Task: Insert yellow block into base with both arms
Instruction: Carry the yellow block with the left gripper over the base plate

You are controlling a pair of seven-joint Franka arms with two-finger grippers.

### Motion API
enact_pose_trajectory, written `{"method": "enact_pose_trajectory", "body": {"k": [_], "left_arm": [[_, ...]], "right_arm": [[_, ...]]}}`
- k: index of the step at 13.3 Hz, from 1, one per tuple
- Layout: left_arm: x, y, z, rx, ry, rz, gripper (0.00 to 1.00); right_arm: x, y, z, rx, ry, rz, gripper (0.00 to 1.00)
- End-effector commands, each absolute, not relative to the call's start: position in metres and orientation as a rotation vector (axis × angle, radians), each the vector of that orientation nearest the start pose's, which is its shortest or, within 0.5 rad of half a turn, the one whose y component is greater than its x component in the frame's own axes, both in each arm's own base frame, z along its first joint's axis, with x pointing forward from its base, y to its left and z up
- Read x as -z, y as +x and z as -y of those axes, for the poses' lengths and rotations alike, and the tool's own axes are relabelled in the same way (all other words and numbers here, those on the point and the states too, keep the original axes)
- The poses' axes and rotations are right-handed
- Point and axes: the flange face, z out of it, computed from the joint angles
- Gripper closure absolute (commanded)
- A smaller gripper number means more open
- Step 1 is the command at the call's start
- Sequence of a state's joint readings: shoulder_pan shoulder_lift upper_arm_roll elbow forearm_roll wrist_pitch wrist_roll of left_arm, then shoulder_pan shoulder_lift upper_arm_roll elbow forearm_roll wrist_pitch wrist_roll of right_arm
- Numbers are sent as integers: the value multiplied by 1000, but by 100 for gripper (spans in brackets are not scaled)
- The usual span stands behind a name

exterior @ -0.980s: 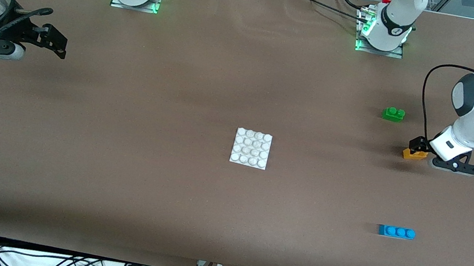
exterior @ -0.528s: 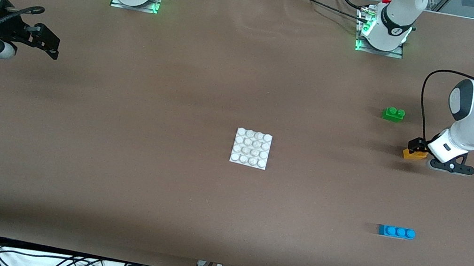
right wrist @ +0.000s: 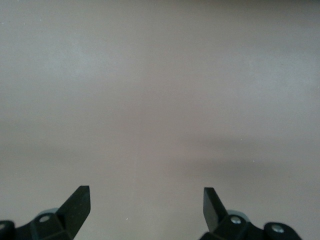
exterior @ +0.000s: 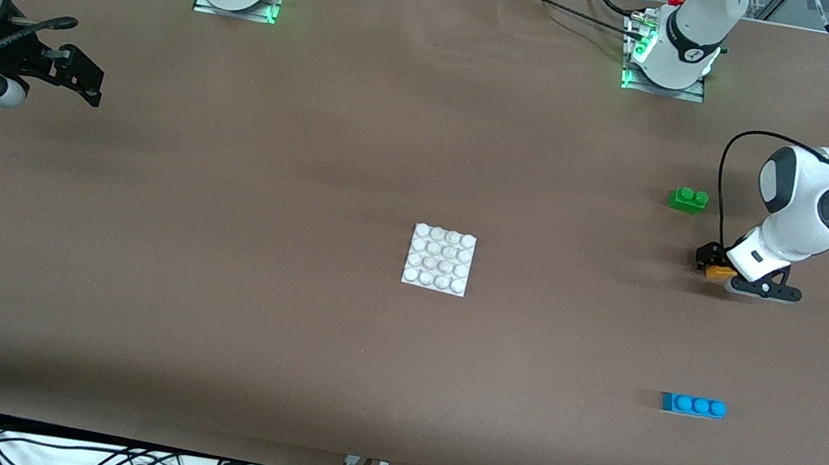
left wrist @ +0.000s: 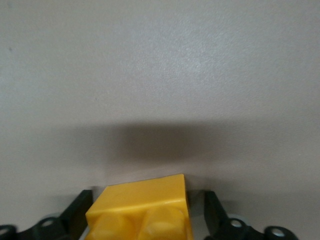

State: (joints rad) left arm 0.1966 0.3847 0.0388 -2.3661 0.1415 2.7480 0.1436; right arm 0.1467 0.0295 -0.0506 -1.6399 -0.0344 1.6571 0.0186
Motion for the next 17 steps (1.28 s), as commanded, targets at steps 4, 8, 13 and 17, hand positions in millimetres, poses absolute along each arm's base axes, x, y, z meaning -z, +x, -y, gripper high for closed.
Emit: {"method": "enact_pose_trajectory", "body": {"k": [4, 8, 13, 17], "left_arm": [[-195, 500, -106, -30, -3070, -34, 99], [-266, 545, -47, -126, -3073, -171, 99], [-310, 589, 109, -186, -3187, -189, 99], [-303, 604, 265, -143, -3235, -247, 100]], "right_arm": [[-590, 569, -44, -11, -3182, 107, 0], [-590, 569, -44, -11, -3180, 105, 0], [-587, 570, -44, -19, -3181, 105, 0], [-587, 570, -45, -21, -3179, 102, 0]]}}
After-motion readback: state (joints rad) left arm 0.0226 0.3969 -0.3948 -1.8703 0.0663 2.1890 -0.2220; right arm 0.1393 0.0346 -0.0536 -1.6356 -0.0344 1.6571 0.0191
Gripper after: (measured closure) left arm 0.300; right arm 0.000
